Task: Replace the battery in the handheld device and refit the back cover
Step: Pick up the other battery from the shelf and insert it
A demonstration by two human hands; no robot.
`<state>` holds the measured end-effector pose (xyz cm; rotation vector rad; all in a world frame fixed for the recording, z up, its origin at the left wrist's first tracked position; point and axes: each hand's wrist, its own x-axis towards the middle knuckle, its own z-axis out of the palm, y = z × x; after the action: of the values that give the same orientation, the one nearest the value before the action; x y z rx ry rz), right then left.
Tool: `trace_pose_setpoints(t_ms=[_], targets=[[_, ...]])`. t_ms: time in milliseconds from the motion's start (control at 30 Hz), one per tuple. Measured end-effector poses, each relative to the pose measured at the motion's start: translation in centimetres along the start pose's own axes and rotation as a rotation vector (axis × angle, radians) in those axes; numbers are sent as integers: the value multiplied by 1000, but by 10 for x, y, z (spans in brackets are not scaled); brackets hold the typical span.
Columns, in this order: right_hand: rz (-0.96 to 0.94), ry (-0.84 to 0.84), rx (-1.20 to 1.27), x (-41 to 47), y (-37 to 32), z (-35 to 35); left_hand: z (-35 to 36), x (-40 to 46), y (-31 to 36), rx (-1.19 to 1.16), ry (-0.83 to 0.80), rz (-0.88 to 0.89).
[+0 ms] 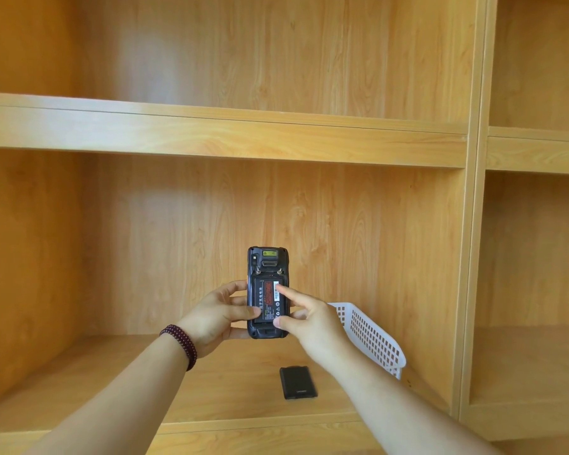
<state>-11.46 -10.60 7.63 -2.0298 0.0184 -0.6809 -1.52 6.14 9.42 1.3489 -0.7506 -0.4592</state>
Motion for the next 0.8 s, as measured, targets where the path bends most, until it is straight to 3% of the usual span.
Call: trace_pose_setpoints(t_ms=[233, 433, 633, 800], targets=[[39, 84, 228, 7, -6, 0, 1, 3, 2, 13, 34, 45], [115, -38, 273, 9, -8, -4, 2, 2, -1, 38, 38, 66], [145, -55, 361, 11, -3, 1, -1, 1, 5, 78, -30, 17], [166, -64, 413, 12, -3, 2, 1, 0, 3, 96, 10, 39]])
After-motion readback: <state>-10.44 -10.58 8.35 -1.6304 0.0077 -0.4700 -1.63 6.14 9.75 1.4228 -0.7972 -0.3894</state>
